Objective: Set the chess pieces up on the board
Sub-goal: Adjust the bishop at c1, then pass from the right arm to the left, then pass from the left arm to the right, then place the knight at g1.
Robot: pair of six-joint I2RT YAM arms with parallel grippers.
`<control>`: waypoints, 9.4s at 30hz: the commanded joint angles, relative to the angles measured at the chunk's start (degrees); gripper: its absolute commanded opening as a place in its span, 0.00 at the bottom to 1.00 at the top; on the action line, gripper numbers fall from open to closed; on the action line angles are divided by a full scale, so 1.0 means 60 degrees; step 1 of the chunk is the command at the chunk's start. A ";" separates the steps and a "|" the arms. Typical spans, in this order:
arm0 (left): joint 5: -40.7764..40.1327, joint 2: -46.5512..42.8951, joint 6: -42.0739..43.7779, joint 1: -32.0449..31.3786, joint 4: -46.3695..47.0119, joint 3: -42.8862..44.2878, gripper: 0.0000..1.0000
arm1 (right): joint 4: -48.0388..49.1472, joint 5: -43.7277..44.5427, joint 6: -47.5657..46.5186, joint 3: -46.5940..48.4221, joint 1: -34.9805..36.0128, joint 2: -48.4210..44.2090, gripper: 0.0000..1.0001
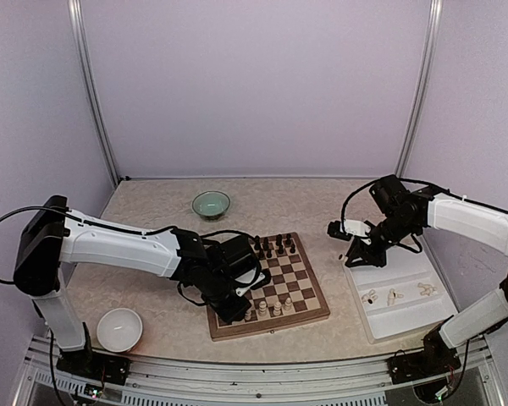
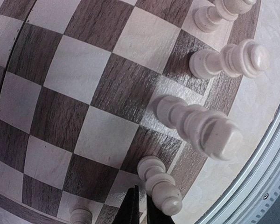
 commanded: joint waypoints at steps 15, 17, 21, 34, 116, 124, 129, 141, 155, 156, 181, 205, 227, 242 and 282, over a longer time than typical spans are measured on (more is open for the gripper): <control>-0.0308 -0.0444 0.0079 0.0082 -0.0783 0.0421 0.10 | -0.0117 0.0676 -0.0161 0.0050 0.0665 0.0222 0.11; -0.0456 -0.0806 0.0143 0.0099 -0.0921 0.0520 0.13 | -0.0259 0.1289 -0.0402 0.0212 0.0994 0.0433 0.11; -0.0574 -0.1589 0.0322 0.0233 -0.0848 0.0706 0.14 | -0.0631 0.2492 -0.1053 0.0763 0.1667 0.1100 0.11; -0.1332 -0.2899 -0.0398 0.1049 -0.0070 0.0443 0.17 | -0.1737 0.6642 -0.2873 0.2636 0.3211 0.2976 0.09; 0.1114 -0.0190 -0.4804 0.1082 0.8896 -0.0068 0.30 | -0.2235 0.0407 -0.0125 0.5423 0.3456 0.2193 0.07; 0.1606 -0.0237 -0.4998 0.1149 0.9067 -0.0171 0.15 | -0.2011 0.0665 -0.0010 0.5421 0.3451 0.2186 0.07; 0.1844 -0.0601 -0.4998 0.1235 0.9737 -0.0484 0.12 | -0.1382 0.0725 0.0424 0.5257 0.3423 0.1812 0.16; 0.1545 -0.1868 -0.4896 0.1500 1.1657 -0.1448 0.12 | 0.1129 -0.5788 0.3715 0.3353 0.0045 0.0427 0.53; 0.1384 -0.1359 -0.5943 0.1498 1.3899 -0.1602 0.12 | 0.4429 -0.9322 0.6936 0.2326 -0.0045 0.0858 0.47; 0.1382 -0.1320 -0.5958 0.1504 1.3934 -0.1587 0.12 | 0.4521 -0.9348 0.7106 0.2321 -0.0012 0.0947 0.47; 0.0346 -0.0840 -0.4042 0.0935 1.2053 -0.0454 0.12 | 0.6181 -1.0138 0.9788 0.2261 0.0265 0.1971 0.25; -0.3835 -0.4096 0.0556 0.1678 0.6942 -0.0144 0.60 | -0.0893 -0.2338 0.1867 0.4855 0.1360 0.1746 0.00; -0.5302 -0.5494 0.1879 0.4111 0.7421 -0.1631 0.89 | -0.1640 0.3148 0.0111 0.2254 0.5362 0.2505 0.00; -0.4785 -0.5351 0.1812 0.4083 0.6984 -0.1361 0.89 | -0.1690 0.3151 0.0447 0.2993 0.5512 0.3651 0.00; -0.4498 -0.4873 0.1584 0.4072 0.6536 -0.1066 0.88 | -0.1405 0.3215 0.0596 0.3027 0.5701 0.3934 0.26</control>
